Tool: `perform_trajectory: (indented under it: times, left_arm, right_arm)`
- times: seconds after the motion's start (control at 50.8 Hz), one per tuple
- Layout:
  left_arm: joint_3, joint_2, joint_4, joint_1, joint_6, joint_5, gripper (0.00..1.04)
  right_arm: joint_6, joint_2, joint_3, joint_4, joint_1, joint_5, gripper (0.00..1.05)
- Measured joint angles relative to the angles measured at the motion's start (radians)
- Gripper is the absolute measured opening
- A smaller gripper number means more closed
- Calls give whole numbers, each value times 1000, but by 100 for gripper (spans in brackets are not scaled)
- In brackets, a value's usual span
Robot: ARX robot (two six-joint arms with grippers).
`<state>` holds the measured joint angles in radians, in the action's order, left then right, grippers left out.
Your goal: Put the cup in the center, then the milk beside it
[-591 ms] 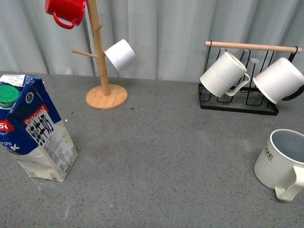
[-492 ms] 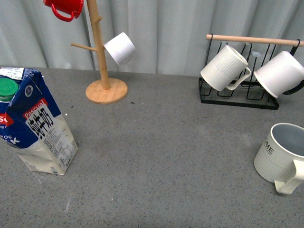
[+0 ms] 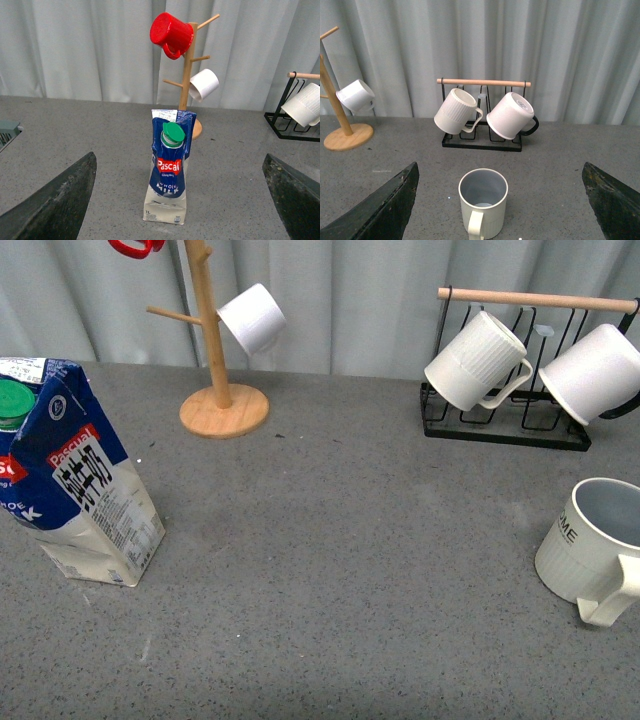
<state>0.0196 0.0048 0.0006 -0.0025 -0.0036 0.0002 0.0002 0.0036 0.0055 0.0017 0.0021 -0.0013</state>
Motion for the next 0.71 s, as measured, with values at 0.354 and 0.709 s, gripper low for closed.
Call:
perform_trajectory:
  times: [0.354,0.709]
  left_arm:
    - [0,0,0,0,0,0,98]
    - [0,0,0,0,0,0,98]
  right_arm:
    - [0,0,0,0,0,0,95]
    - [0,0,0,0,0,0,95]
